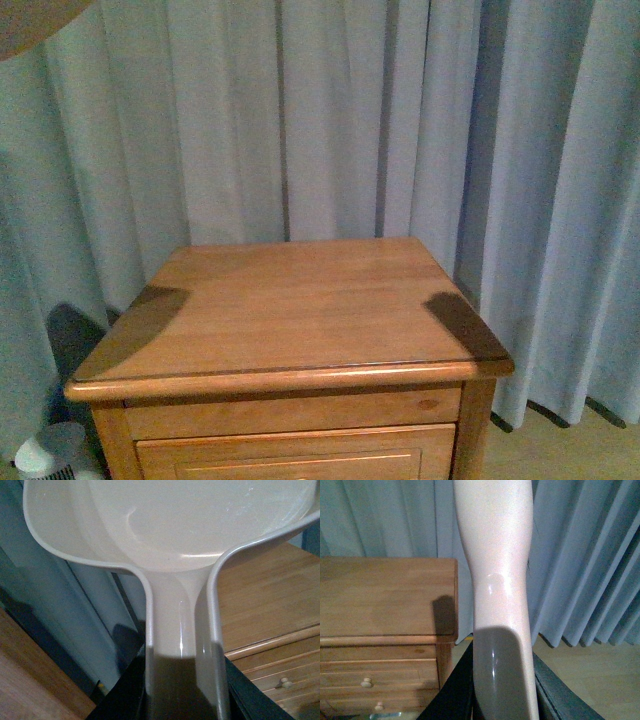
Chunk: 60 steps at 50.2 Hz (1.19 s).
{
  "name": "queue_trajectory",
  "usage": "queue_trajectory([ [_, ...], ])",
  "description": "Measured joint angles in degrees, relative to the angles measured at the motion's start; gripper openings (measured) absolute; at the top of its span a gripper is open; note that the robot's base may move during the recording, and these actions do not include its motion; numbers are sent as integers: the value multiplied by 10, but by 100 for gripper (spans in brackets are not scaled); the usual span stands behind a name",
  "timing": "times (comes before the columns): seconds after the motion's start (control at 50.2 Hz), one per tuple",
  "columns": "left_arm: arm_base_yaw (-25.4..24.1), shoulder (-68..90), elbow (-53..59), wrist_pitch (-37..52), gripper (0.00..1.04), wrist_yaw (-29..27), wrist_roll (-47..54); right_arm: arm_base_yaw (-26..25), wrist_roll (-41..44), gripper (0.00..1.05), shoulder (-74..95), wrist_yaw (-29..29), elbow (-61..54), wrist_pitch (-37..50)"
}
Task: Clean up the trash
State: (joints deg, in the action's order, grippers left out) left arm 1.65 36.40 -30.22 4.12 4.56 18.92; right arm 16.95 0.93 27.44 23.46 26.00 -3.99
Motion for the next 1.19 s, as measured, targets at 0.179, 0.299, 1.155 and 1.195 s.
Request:
queue_trajectory([
  [0.179,0,0,0,0,26,0,0,12,-1,20,-24,17,-10,-2],
  [0.299,0,0,0,0,26,0,0,23,-3,20,-27,29,-21,-1],
  [1.155,0,0,0,0,26,0,0,35,-27,20,-31,36,-32,0],
  [1.195,0,0,0,0,26,0,0,35,-28,20,-31,36,-32,0],
])
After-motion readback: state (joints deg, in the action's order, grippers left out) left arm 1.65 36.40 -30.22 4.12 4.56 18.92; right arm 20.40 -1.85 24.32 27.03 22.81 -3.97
